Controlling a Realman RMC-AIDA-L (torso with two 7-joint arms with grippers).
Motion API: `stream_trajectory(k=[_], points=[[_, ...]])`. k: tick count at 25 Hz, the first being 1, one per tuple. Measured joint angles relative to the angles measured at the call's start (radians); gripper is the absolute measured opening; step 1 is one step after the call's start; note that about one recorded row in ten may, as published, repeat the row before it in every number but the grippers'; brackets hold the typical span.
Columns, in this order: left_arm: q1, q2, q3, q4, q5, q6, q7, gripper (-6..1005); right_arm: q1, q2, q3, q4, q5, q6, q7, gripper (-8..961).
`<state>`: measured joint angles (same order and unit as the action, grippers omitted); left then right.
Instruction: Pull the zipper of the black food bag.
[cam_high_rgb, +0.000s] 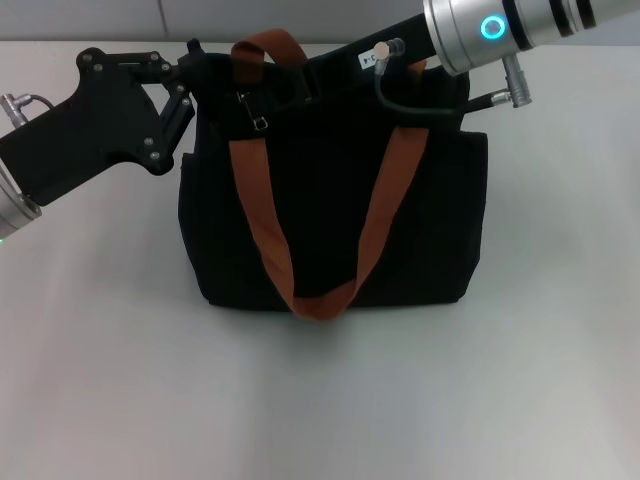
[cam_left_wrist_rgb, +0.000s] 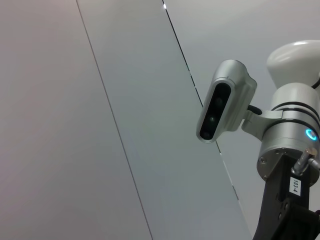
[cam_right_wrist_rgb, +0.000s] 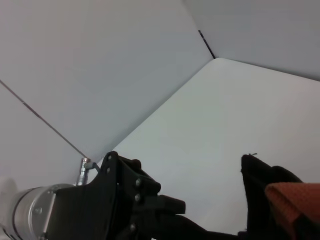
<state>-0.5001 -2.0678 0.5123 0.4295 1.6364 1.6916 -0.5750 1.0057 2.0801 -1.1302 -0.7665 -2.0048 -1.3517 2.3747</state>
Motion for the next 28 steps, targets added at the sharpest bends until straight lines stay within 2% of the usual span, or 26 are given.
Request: stream_trajectory(k=[12, 28], points=[[0.0, 0.0, 0.0, 0.0, -0.009, -0.003, 0.002, 23, -0.015, 0.0, 0.0, -0.024, -0.018, 0.0, 0.025, -2], [0.0, 0.0, 0.0, 0.0, -0.013, -0.004, -0.001, 24, -0.117, -0.002, 0.008, -0.162, -0.049, -0.04, 0.082, 6]])
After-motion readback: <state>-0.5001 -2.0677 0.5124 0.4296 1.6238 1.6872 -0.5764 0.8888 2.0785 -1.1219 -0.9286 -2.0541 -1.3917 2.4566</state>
